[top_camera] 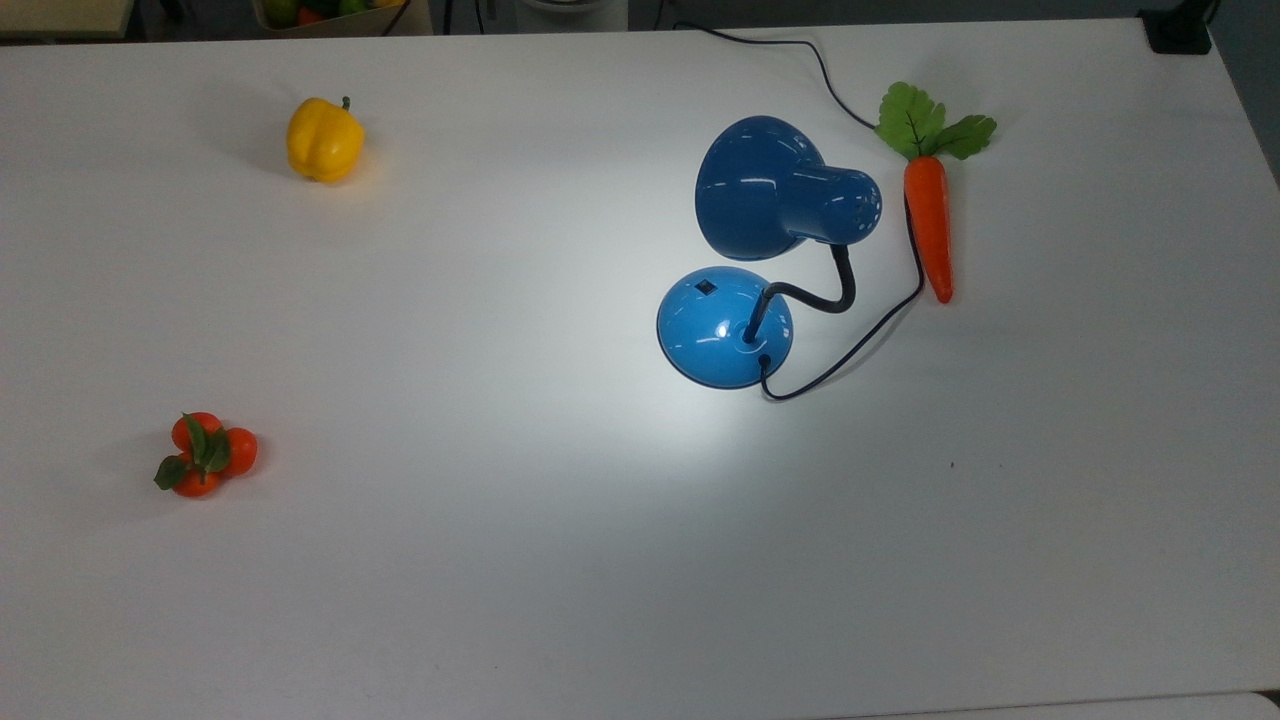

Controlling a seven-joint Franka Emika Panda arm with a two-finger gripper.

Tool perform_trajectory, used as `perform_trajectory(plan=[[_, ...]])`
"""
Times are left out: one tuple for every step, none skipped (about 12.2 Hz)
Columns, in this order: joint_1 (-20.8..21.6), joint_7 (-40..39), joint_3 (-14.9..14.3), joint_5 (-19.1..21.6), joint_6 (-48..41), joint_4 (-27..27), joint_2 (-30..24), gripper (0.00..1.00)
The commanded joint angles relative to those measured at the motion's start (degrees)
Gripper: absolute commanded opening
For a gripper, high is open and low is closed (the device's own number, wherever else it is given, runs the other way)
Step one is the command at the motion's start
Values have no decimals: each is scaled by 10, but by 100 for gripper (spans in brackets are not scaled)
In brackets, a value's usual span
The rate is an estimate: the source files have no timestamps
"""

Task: Turn off lamp

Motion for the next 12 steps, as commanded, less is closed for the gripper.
perform_trajectory(plan=[[6, -19, -5, -4, -16, 2, -3, 100], [4, -19, -4, -1, -12, 2, -2, 100], [3, -19, -5, 0, -12, 3, -2, 100], [3, -18, -5, 1, -11, 8, 1, 100], [6, -10, -5, 1, -16, 13, 3, 100], [7, -10, -4, 0, -15, 13, 4, 100], [6, -12, -4, 0, -14, 13, 4, 100], [4, -16, -4, 1, -15, 13, 4, 100], [3, -18, -4, 1, -15, 13, 4, 100], [2, -19, -5, 1, -17, 13, 3, 93], [2, -19, -5, 1, -16, 13, 4, 86], [2, -19, -5, 2, -16, 13, 4, 70]])
